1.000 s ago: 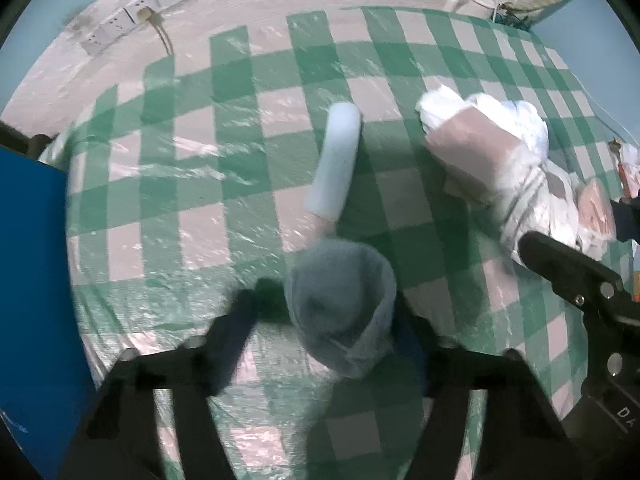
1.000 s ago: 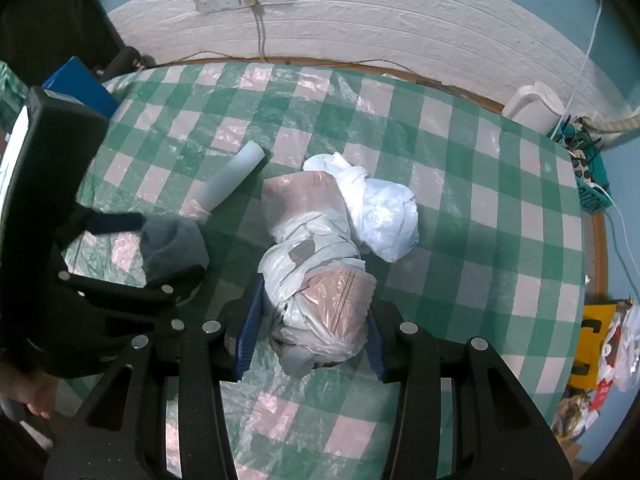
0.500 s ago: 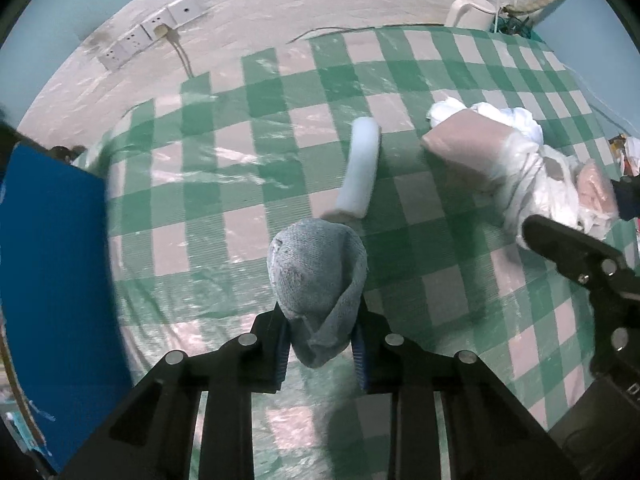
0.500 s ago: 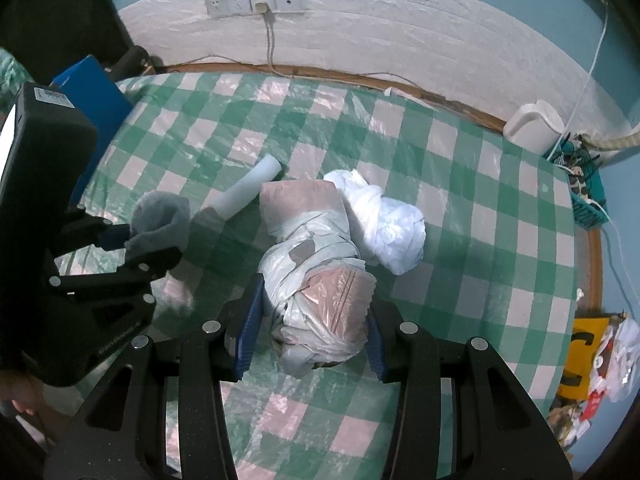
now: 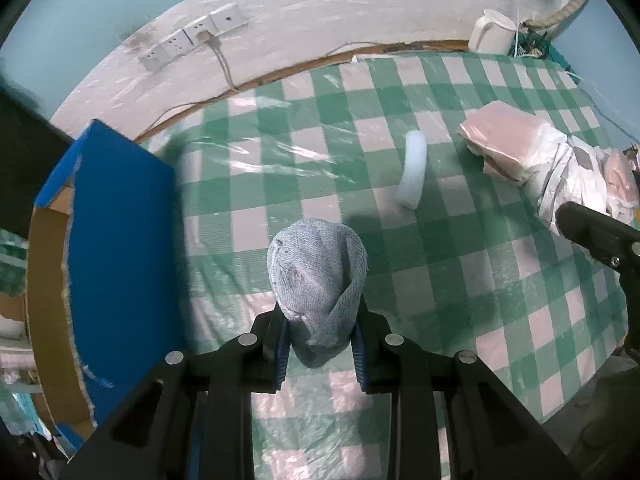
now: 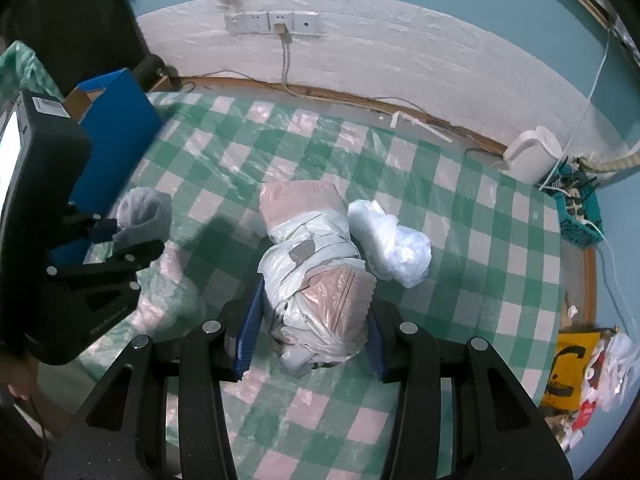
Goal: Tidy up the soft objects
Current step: 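Carry the wrapped bundle and grey sock over the cardboard box with both tools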
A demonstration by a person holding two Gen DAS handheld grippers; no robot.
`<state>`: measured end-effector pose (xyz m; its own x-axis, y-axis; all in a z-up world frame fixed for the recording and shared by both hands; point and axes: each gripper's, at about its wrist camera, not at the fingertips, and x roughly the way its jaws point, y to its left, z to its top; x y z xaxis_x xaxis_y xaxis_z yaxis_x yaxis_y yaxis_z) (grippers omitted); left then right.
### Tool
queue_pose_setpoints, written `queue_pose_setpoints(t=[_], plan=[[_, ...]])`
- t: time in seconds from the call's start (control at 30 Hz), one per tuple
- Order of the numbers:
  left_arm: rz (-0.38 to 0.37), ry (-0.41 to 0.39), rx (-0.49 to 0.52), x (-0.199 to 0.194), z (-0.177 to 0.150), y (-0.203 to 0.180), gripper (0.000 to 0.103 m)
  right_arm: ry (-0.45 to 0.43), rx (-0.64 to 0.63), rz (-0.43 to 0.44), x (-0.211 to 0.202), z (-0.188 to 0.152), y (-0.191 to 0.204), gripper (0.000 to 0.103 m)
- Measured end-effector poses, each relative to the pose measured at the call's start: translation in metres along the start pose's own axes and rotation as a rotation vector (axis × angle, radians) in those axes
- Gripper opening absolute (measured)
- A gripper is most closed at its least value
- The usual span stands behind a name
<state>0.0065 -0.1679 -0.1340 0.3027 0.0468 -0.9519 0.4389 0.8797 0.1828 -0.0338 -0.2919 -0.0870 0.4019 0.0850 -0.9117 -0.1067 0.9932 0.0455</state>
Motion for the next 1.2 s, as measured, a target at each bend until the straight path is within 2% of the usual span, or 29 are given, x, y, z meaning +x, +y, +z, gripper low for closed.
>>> queue_pose_setpoints(t=[0.6, 1.2], plan=[[0.029, -0.107, -0.036, -0.063, -0.017, 0.046, 0.026, -0.051, -0.082, 0.026, -0.032, 0.014, 0.045, 0.044], [0.1, -0.17, -0.093, -0.09, -0.037, 0.1, 0.026, -0.108, -0.198, 0.085, -0.054, 0.046, 0.118, 0.044]])
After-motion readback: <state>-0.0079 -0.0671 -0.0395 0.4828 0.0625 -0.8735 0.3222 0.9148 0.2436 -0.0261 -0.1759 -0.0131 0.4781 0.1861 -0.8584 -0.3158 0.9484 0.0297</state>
